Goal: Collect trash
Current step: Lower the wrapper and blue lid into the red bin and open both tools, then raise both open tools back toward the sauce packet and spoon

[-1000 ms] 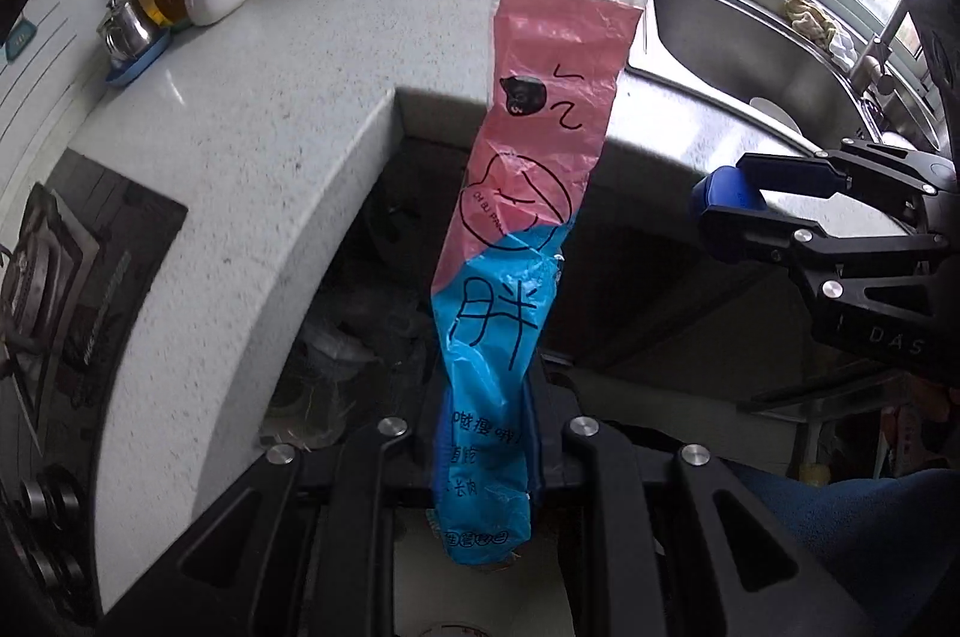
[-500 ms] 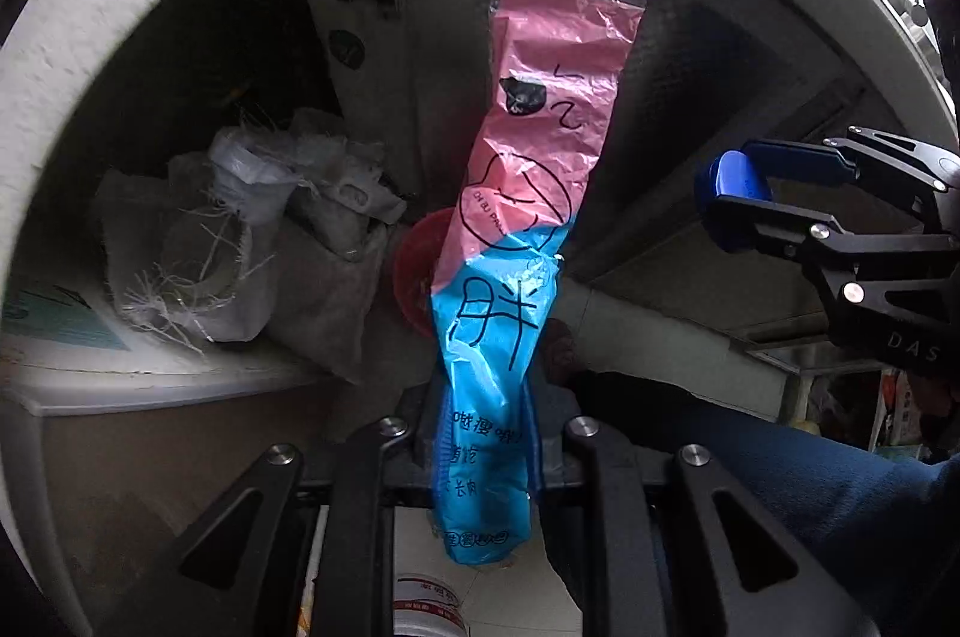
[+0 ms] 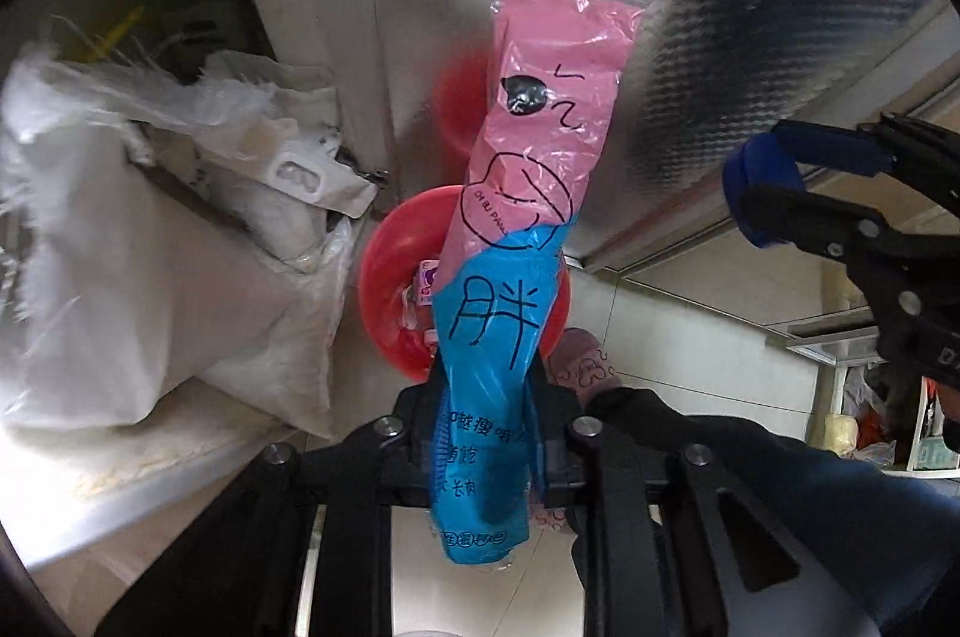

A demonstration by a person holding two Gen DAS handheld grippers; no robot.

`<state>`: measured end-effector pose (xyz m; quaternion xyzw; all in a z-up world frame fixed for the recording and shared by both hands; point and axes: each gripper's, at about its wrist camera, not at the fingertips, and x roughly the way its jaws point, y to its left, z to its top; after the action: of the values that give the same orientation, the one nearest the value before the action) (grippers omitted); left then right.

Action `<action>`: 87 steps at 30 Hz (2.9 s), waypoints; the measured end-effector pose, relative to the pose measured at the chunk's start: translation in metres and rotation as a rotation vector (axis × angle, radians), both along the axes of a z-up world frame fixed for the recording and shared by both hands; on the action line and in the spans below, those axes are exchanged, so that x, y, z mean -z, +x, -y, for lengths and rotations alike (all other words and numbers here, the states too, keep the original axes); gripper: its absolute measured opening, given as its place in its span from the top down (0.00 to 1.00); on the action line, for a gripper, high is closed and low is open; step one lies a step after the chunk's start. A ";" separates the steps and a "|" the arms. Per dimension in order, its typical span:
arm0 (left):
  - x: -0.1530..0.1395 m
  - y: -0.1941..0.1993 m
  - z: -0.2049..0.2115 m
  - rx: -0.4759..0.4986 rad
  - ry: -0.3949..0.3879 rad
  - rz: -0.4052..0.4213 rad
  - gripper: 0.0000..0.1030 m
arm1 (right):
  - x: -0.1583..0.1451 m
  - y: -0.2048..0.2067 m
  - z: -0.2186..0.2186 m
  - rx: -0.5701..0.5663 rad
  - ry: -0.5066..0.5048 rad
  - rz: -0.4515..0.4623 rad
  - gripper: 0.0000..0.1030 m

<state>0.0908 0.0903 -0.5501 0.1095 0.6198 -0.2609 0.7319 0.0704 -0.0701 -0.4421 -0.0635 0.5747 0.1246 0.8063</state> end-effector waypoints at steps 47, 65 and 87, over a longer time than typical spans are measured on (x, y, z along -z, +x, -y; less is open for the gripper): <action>-0.043 -0.018 -0.069 -0.361 0.069 0.058 0.15 | 0.003 0.022 -0.046 -0.294 -0.025 -0.023 0.23; -0.234 -0.056 -0.063 -0.311 0.066 0.182 0.15 | -0.183 -0.023 -0.028 -0.214 -0.018 0.142 0.08; -0.390 0.019 -0.019 -0.187 0.017 0.369 0.12 | -0.332 0.017 0.010 0.006 -0.063 0.298 0.08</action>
<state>0.1093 0.1094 -0.1603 0.1036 0.4851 -0.1619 0.8531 0.0869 -0.0801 -0.1099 -0.1052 0.4524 0.0933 0.8807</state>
